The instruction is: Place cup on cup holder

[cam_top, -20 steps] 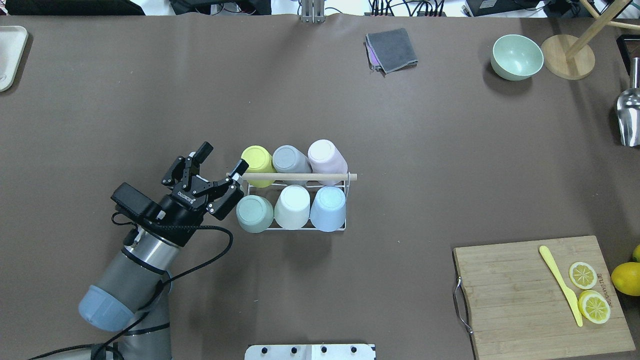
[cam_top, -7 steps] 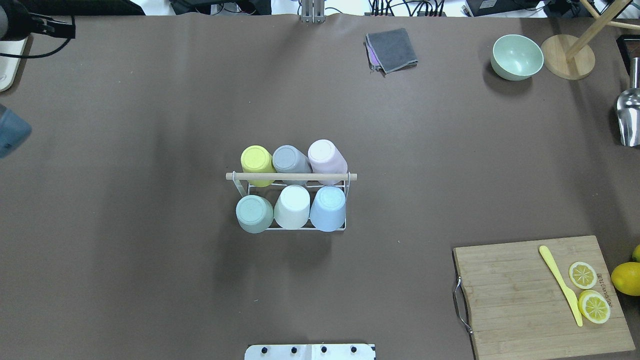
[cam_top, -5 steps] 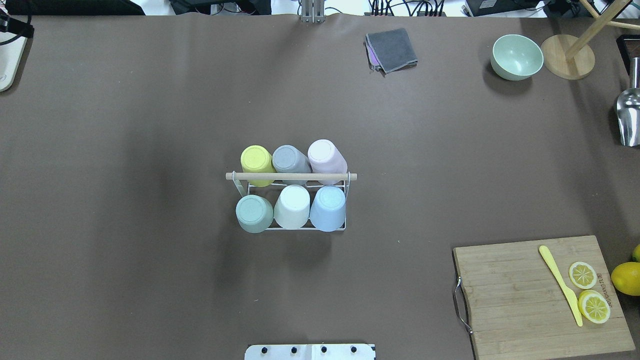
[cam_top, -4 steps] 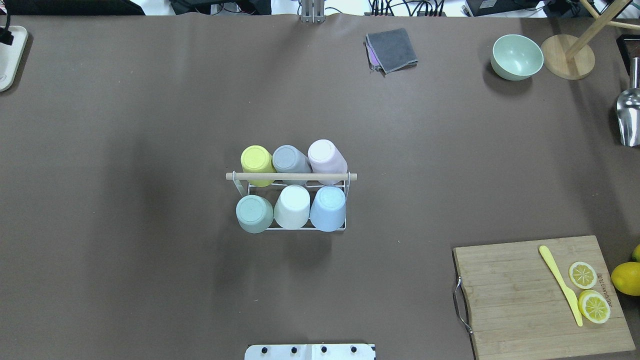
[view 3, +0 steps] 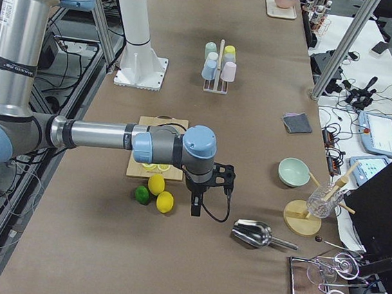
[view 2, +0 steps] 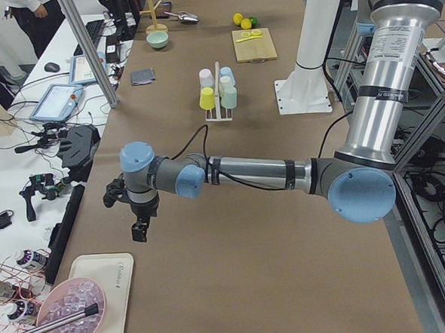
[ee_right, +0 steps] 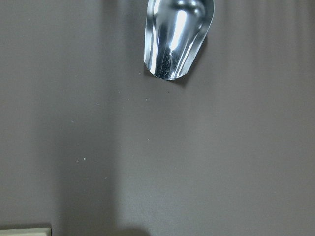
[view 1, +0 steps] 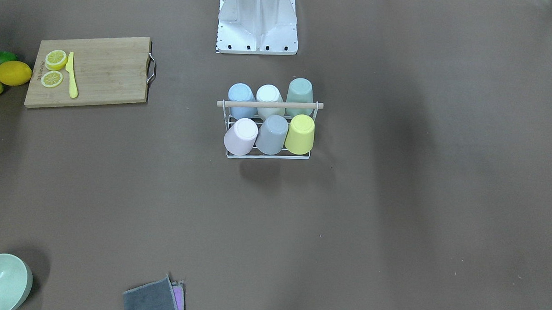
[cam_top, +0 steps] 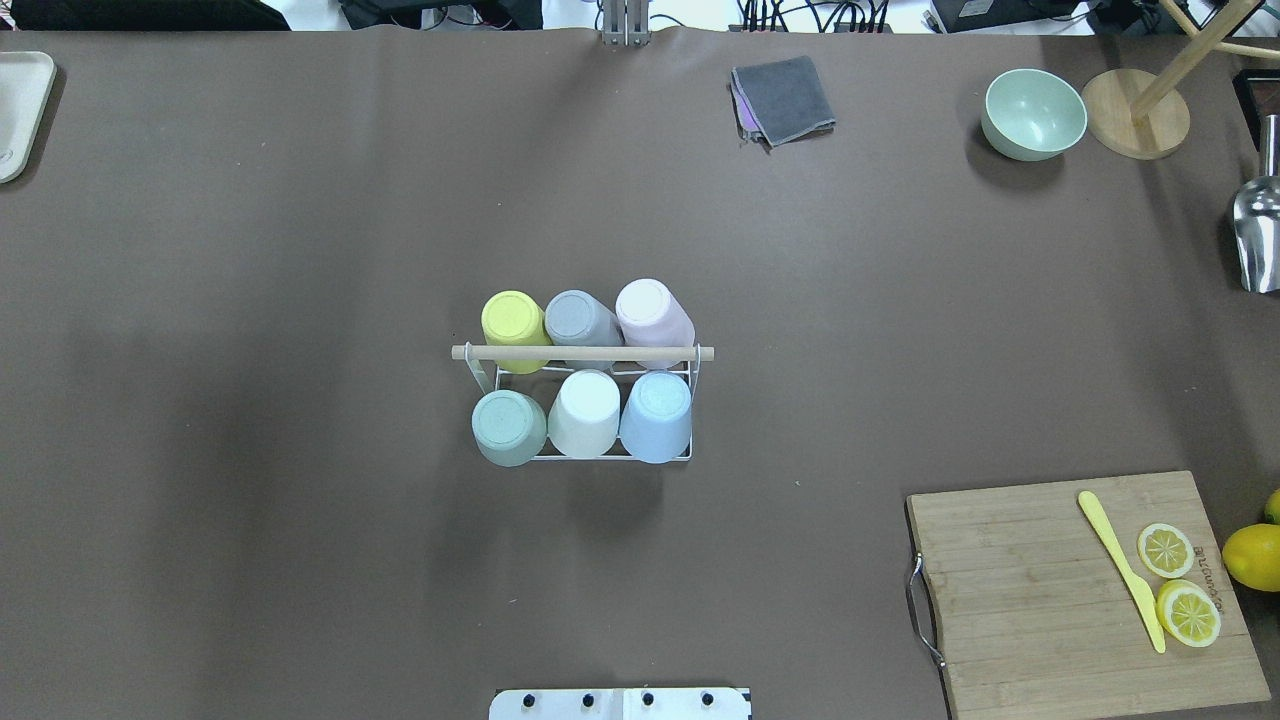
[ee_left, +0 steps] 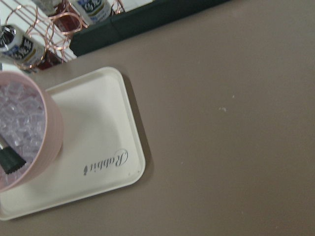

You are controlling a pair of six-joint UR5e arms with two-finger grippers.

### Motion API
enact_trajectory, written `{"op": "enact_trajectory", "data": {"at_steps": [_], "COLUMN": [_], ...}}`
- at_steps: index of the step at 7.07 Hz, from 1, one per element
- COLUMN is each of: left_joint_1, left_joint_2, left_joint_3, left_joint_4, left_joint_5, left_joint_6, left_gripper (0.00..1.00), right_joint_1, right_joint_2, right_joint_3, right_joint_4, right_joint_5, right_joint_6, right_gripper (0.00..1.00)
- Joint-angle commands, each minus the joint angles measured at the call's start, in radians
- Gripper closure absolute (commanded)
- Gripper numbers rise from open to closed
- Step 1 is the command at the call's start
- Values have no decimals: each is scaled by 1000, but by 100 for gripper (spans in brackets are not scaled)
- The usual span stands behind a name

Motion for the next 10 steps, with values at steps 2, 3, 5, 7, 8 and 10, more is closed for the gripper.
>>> {"op": "enact_trajectory", "data": {"at_steps": [2, 3, 5, 7, 8, 10], "left_joint_1": [-47, -49, -49, -49, -49, -49], "left_joint_2": [31, 32, 49, 49, 49, 69], "left_joint_3": [40, 41, 37, 35, 34, 29], "left_joint_4": [53, 43, 36, 8, 7, -21], "left_joint_5": [-12, -65, -105, -107, -108, -114], "left_joint_6": [-10, -13, -5, -4, -1, 13], "left_gripper": [3, 3, 3, 3, 3, 3], "right_joint_1": [0, 0, 3, 9, 12, 20], "right_joint_2": [-8, -8, -10, -16, -16, -31], "right_joint_3": [-1, -1, -1, -1, -1, 8], "right_joint_4": [-2, -2, -2, -2, -2, -2], "right_joint_5": [3, 2, 2, 5, 3, 5], "right_joint_6": [0, 0, 0, -2, -2, -2], "right_gripper": [1, 1, 2, 2, 2, 2]}}
